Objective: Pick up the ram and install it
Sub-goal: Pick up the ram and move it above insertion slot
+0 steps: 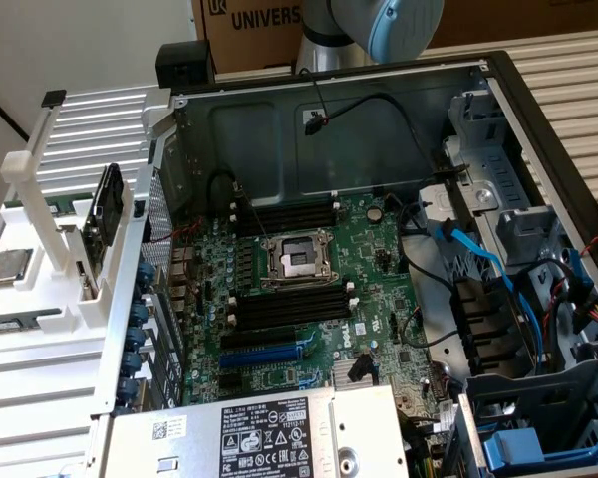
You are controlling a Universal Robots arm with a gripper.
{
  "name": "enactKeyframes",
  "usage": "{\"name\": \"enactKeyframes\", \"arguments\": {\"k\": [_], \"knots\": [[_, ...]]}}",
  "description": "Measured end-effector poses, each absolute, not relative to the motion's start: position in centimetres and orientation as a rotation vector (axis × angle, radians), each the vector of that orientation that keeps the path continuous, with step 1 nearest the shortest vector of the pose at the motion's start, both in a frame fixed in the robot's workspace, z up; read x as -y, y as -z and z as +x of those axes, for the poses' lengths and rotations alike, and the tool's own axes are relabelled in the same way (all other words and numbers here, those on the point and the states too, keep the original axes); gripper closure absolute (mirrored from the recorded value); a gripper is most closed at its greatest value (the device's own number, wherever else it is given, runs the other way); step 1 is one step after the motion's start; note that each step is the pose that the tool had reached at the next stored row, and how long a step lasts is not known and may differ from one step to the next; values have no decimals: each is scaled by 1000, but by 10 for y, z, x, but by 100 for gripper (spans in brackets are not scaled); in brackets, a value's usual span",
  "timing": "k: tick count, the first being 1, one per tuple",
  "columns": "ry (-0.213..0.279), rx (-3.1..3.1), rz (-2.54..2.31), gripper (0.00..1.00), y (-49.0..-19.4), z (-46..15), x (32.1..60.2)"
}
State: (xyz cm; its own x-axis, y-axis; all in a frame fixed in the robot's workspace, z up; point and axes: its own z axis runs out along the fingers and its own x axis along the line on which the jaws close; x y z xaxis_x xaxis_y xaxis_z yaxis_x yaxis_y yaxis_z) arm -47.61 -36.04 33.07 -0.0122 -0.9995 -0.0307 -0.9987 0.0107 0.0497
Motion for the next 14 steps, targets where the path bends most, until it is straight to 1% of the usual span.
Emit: {"name": "enactKeyframes", "arguments": {"k": [4,5,8,14], "knots": [[83,2227,2202,90,-328,-476,360],[71,2232,2208,90,-322,-477,361],[65,2234,2211,90,-318,-477,363],[57,2230,2223,90,-309,-477,375]]}}
